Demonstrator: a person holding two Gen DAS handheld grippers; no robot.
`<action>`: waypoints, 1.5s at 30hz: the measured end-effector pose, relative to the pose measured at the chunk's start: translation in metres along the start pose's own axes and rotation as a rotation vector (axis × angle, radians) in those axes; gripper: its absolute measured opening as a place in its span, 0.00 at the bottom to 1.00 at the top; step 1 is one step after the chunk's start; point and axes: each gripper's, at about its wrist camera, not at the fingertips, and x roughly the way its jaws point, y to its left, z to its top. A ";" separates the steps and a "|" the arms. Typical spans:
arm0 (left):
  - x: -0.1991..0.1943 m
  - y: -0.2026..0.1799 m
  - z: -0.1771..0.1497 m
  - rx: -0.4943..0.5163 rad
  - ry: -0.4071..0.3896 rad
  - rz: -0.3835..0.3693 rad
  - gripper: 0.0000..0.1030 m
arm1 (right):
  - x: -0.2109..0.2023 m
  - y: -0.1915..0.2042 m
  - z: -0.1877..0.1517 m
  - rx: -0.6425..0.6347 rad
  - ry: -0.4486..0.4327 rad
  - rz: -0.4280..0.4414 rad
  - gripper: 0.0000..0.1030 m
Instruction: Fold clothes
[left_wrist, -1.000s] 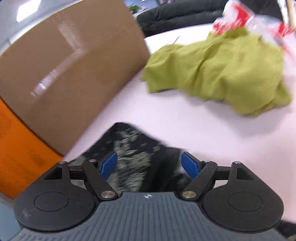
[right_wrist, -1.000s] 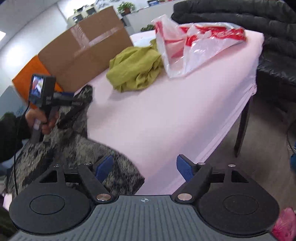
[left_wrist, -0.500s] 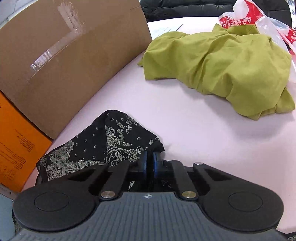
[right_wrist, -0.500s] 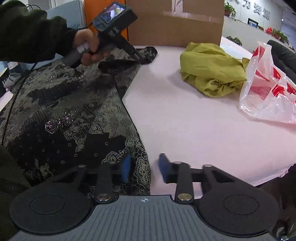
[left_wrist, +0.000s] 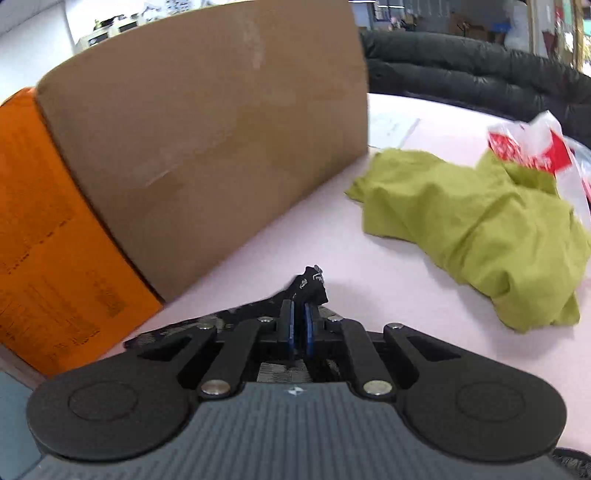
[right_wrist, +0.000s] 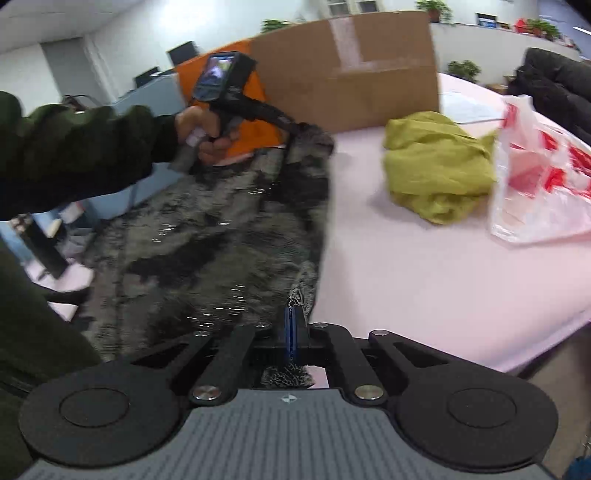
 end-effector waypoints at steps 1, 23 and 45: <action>-0.003 0.009 0.000 -0.010 -0.002 0.013 0.05 | 0.000 0.008 0.002 -0.013 0.004 0.023 0.02; 0.012 0.120 -0.090 -0.186 0.240 0.317 0.30 | 0.100 0.061 -0.040 0.029 0.309 0.205 0.08; -0.089 0.072 -0.133 -0.210 0.185 0.250 0.61 | 0.104 0.103 -0.025 -0.094 0.216 0.264 0.64</action>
